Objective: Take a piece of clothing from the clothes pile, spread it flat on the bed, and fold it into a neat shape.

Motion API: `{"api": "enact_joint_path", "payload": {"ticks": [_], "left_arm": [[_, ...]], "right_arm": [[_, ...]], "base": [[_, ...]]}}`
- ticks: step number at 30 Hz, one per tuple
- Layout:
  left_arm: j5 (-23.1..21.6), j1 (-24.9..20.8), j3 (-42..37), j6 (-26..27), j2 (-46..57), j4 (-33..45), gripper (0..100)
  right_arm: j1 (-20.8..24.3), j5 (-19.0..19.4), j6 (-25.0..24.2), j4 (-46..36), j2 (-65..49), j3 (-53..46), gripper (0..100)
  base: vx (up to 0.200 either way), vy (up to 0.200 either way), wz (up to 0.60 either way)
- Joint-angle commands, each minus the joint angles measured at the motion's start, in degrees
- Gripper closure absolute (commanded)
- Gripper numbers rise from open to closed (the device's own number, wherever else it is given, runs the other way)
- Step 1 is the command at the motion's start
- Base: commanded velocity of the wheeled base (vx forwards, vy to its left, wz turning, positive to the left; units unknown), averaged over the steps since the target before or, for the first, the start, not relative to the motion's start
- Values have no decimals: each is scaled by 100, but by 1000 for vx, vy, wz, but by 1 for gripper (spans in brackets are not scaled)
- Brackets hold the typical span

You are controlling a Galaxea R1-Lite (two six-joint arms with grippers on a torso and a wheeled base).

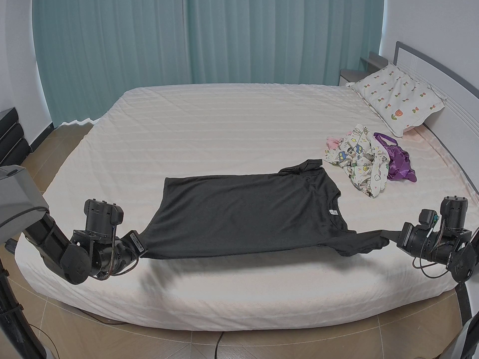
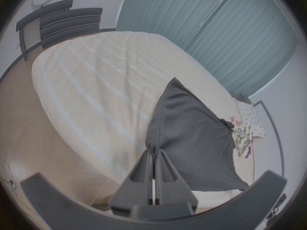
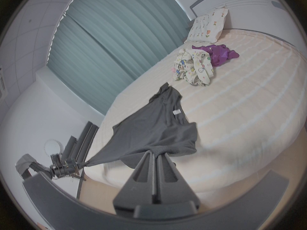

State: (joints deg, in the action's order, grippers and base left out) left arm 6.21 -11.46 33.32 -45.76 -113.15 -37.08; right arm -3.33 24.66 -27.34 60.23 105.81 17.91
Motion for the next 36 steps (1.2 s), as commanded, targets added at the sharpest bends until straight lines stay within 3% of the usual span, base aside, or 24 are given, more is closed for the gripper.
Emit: {"api": "enact_joint_path", "payload": {"ticks": [1, 14, 25, 36], "left_arm": [[-5, -58, -106, 155, -14, 228, 100], [-5, -260, -510, 542, -172, 676, 100], [-5, -427, -853, 692, -330, 896, 100], [12, -172, -238, 639, -234, 843, 100]], "right_arm": [[-89, 74, 212, -143, -61, -226, 100], [-107, 100, 1293, -398, 53, -824, 100], [-124, 91, 1759, -1154, -96, -815, 100], [-133, 153, 1434, -1172, -61, -24, 100]], "base": [[0, 0, 0], [0, 0, 0], [0, 0, 0], [0, 0, 0]]}}
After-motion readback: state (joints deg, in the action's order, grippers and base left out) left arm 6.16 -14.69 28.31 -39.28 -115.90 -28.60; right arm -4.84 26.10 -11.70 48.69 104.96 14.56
